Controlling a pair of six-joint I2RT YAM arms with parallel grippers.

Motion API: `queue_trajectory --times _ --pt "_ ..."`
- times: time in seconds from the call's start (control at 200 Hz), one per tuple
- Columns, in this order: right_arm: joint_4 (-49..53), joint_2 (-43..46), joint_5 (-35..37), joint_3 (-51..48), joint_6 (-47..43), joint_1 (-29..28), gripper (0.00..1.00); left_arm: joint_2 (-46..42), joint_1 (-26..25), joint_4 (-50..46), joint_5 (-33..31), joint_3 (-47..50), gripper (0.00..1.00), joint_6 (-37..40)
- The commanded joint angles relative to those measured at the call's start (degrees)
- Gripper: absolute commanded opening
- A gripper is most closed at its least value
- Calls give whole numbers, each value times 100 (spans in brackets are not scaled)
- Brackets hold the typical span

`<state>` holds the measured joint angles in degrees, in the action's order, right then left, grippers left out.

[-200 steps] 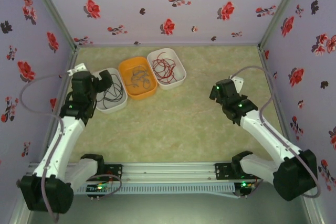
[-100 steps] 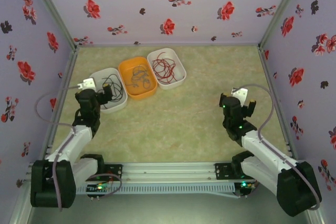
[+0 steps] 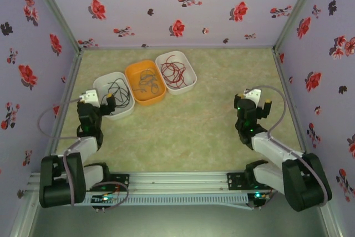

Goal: Untangle the cables

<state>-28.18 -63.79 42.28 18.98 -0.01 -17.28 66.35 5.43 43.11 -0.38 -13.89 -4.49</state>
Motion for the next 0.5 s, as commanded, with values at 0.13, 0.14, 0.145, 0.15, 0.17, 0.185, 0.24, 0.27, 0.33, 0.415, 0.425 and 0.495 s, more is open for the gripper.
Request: queue_trajectory --times 0.13,0.14,0.145,0.15,0.17,0.185,0.24,0.27,0.33,0.415,0.425,0.495 --pt "-1024 -532 -249 -69 -263 145 99 431 222 780 1334 -73 100 30" --pt "-1032 -552 -260 -74 -256 145 99 449 222 785 1349 -75 100 32" --pt "-1045 -558 -262 -77 -250 154 99 454 226 794 1353 -73 100 34" --pt "-1055 -566 -268 -78 -252 154 99 460 228 804 1359 -67 100 40" --pt "-1073 -599 -283 -76 -247 166 99 502 227 846 1384 -61 100 37" --pt "-1100 -606 -302 -79 -245 176 99 542 223 870 1402 -53 100 43" --pt "-1166 -669 -343 -88 -224 207 99 725 222 908 1440 -48 100 116" --pt "-1194 -700 -369 -97 -211 232 99 889 222 1013 1451 -27 100 155" --pt "-1238 -753 -453 -108 -197 262 99 1252 222 1533 1499 63 100 125" --pt "-1315 -827 -548 -140 -199 316 99 1551 222 1821 1680 48 100 176" --pt "-1333 -845 -553 -151 -200 316 99 1584 222 1830 1695 34 100 181" --pt "-1463 -913 -612 -208 -192 375 99 1823 222 1848 1776 -56 100 220"
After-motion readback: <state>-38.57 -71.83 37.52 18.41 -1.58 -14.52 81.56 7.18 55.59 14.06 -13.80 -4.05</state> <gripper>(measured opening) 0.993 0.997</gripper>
